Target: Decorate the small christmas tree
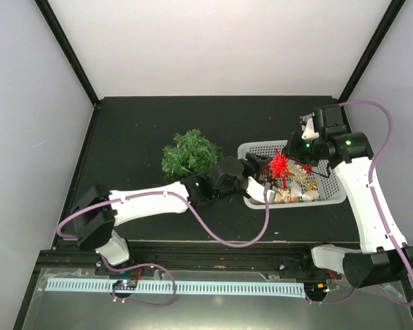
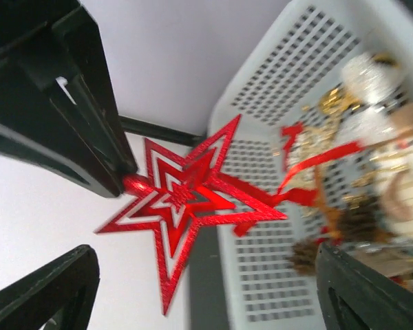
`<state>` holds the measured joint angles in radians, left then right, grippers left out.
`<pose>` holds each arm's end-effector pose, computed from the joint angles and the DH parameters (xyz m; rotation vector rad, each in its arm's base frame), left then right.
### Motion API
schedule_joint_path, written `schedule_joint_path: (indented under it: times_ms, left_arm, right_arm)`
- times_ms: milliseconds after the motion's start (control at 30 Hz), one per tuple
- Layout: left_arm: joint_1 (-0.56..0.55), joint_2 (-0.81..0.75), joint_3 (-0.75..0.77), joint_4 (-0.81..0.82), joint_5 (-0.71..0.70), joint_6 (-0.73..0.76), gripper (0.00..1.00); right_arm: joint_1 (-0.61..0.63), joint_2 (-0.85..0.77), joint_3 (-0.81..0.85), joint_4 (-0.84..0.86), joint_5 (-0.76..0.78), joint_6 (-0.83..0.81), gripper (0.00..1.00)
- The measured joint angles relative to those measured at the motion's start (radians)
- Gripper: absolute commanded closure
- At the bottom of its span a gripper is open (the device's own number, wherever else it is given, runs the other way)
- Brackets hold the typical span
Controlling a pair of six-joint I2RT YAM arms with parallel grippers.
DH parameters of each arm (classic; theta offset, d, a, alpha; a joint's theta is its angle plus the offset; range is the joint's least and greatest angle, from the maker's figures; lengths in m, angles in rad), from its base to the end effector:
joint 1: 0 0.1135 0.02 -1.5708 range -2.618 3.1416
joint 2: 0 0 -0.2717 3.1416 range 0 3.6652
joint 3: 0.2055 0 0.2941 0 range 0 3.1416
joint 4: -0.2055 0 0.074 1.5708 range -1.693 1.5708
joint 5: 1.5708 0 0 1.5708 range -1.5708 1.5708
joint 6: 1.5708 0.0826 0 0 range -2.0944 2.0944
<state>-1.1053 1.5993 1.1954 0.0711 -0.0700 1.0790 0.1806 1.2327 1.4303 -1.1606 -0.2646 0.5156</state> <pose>0.2134 -0.4119 0.2760 1.6668 0.9183 0.0488 0.2796 0.0730 0.3590 0.3258 2.5759 0.6020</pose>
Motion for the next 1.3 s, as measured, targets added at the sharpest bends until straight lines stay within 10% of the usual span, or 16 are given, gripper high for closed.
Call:
schedule_joint_path:
  times_ms: [267,567,1067,1300]
  left_arm:
    - [-0.029,0.061,-0.090,0.384,-0.136,0.285,0.49]
    - [-0.036,0.109,-0.087,0.462,-0.175,0.381,0.97]
    - [-0.055,0.111,0.004,0.358,-0.222,0.323,0.98]
    - [-0.041,0.159,0.300,-0.082,-0.210,0.097,0.98]
  right_arm:
    - [-0.004,0.011,0.000,-0.007,-0.062,0.007,0.89]
    - [-0.011,0.004,-0.010,0.003,-0.096,0.010,0.88]
    - [-0.032,-0.002,-0.035,0.013,-0.093,0.034,0.60]
    - [-0.059,-0.003,-0.028,0.027,-0.010,0.069,0.52]
